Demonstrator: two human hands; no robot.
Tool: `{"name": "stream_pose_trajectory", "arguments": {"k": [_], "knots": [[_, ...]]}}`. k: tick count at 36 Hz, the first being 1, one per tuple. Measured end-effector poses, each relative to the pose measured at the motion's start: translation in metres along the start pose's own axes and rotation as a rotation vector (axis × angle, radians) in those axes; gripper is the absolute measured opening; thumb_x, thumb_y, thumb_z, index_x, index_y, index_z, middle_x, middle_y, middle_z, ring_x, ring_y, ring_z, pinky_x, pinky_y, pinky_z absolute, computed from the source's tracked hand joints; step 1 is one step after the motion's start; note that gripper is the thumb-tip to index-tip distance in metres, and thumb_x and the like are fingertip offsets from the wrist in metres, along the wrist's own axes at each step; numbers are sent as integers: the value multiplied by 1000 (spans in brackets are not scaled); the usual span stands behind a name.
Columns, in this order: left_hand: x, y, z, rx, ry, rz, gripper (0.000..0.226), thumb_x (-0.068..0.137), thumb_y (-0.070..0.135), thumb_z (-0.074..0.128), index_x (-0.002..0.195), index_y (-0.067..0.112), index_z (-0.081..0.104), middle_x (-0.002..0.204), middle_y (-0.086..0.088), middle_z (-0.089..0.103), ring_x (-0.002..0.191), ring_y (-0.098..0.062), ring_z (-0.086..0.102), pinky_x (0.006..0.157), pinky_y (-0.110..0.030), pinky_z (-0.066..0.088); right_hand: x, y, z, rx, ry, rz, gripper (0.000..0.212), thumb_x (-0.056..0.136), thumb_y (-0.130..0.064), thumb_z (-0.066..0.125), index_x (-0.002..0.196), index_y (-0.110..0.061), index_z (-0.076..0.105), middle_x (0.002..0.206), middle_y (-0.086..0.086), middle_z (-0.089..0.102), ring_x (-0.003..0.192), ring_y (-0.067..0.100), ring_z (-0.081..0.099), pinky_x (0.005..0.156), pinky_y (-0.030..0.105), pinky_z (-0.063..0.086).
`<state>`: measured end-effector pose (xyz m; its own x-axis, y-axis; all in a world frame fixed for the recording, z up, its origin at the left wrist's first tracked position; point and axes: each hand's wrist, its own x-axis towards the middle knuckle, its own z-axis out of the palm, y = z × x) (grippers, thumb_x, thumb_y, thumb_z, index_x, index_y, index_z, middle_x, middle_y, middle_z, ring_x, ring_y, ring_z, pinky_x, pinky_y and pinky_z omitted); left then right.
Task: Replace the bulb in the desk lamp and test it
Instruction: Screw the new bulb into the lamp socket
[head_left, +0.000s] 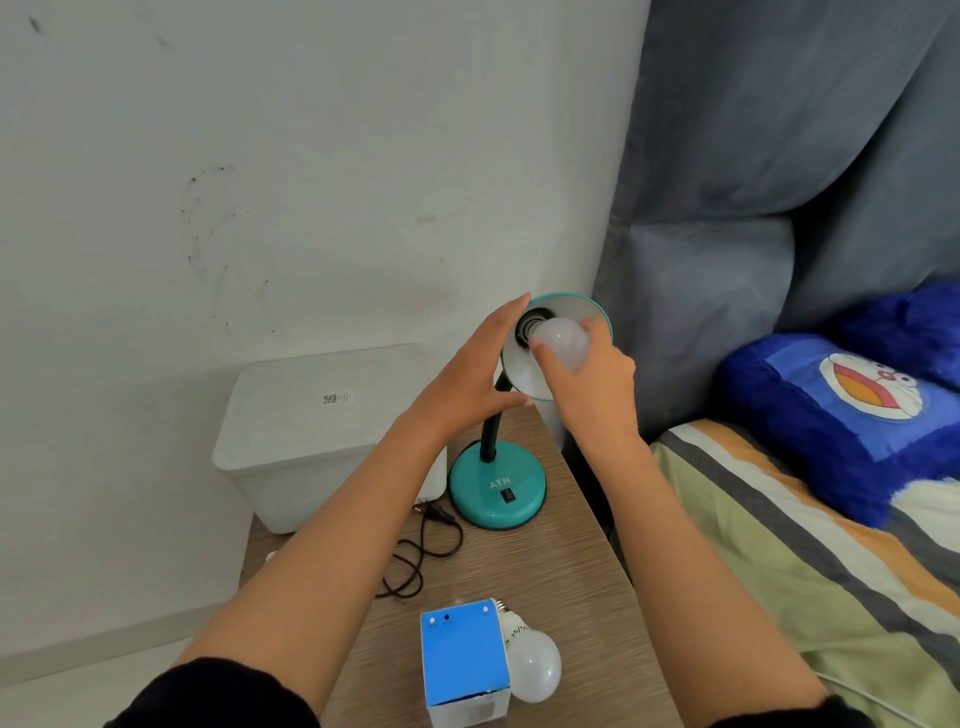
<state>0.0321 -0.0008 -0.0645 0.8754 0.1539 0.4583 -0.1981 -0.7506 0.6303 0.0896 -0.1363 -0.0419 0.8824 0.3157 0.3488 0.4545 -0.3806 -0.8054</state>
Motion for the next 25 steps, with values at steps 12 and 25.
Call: {"name": "stream_pose_trajectory", "arguments": {"k": [12, 25], "knots": [[1, -4, 0, -5, 3, 10, 105, 69, 13, 81, 148, 28, 12, 142, 19, 24, 134, 3, 24, 109, -13, 24, 4, -2, 2, -37, 9, 3, 56, 81, -46, 63, 117, -5, 49, 114, 15, 58, 103, 29, 55, 76, 32, 42], [2, -4, 1, 3, 1, 37, 100, 71, 14, 79, 148, 20, 14, 143, 13, 24, 131, 4, 25, 108, -9, 23, 7, -2, -1, -278, -76, -191, 57, 74, -7, 69, 125, -11, 44, 128, 8, 40, 108, 27, 51, 75, 25, 36]]}}
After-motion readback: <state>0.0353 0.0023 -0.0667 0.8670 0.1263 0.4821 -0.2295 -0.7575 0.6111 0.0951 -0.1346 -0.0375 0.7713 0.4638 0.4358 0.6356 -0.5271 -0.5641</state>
